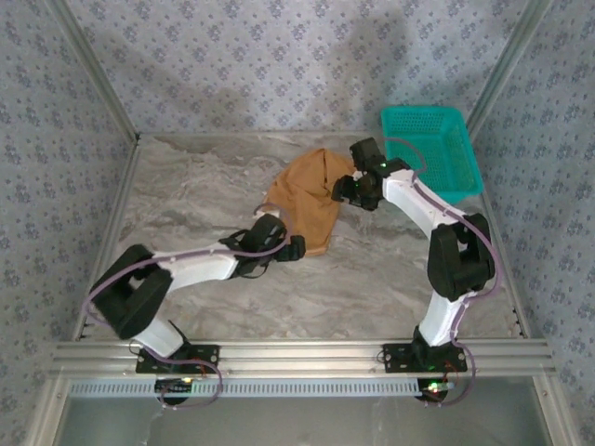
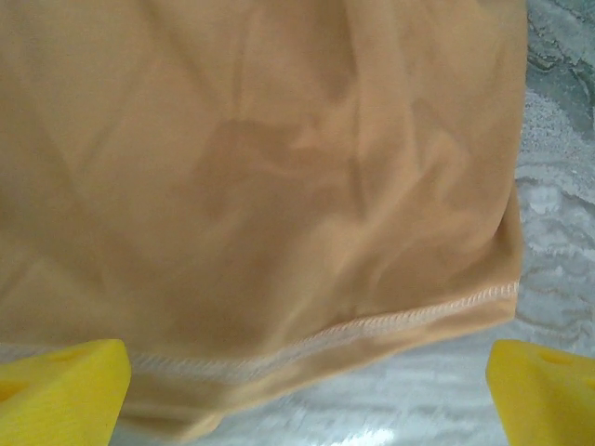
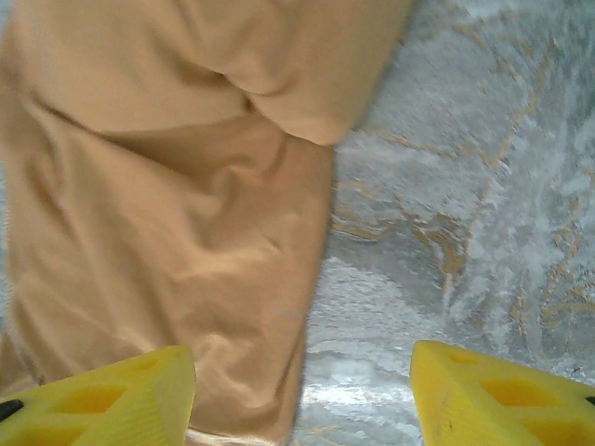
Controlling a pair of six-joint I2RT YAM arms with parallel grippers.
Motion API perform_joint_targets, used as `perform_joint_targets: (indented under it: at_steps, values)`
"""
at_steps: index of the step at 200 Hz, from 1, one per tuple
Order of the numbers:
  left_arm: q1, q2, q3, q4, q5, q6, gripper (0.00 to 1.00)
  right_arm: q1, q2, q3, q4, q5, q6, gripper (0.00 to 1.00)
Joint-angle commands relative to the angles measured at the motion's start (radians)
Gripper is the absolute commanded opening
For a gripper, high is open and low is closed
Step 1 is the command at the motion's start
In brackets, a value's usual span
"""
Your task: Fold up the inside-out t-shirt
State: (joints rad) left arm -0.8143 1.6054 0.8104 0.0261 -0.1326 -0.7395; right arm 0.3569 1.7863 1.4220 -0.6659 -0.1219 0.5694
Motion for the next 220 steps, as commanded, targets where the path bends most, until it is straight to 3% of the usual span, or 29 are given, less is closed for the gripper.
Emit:
perform_joint_targets:
  at_steps: [1,18,38,99,112,121,130,139,172,201,220]
  values:
    - [-0.006,0.117,0.088,-0.026,-0.045,-0.023,0.98,-0.004,0.013,-0.014,0.055,-0.073,0.010,0.63]
    - [-0.006,0.201,0.150,-0.058,-0.070,-0.034,0.94,-0.011,0.042,-0.004,0.060,-0.056,0.004,0.63]
    - [-0.006,0.244,0.177,-0.078,-0.084,-0.048,0.81,-0.017,0.101,0.033,0.060,-0.024,0.001,0.63]
    - [-0.001,0.152,0.161,-0.218,-0.179,-0.071,0.12,-0.021,0.397,0.314,0.080,0.056,0.021,0.62]
    - [0.006,0.106,0.154,-0.261,-0.207,-0.079,0.00,-0.028,0.465,0.394,0.070,0.071,0.030,0.56]
    - [0.013,0.072,0.148,-0.287,-0.216,-0.082,0.00,-0.035,0.502,0.443,0.029,0.063,0.036,0.42]
    - [0.024,0.037,0.141,-0.314,-0.220,-0.081,0.00,-0.043,0.516,0.489,0.001,0.058,0.038,0.15]
    - [0.038,-0.005,0.135,-0.341,-0.223,-0.074,0.00,-0.047,0.504,0.505,-0.017,0.052,0.033,0.00]
    - [0.156,-0.230,0.122,-0.493,-0.229,-0.018,0.00,-0.054,0.297,0.440,-0.089,-0.002,-0.037,0.00]
    - [0.403,-0.514,0.137,-0.601,-0.132,0.044,0.00,-0.098,0.079,0.365,-0.175,-0.078,-0.113,0.00]
    - [0.556,-0.684,0.172,-0.651,-0.123,0.080,0.00,-0.148,-0.039,0.316,-0.211,-0.177,-0.125,0.00]
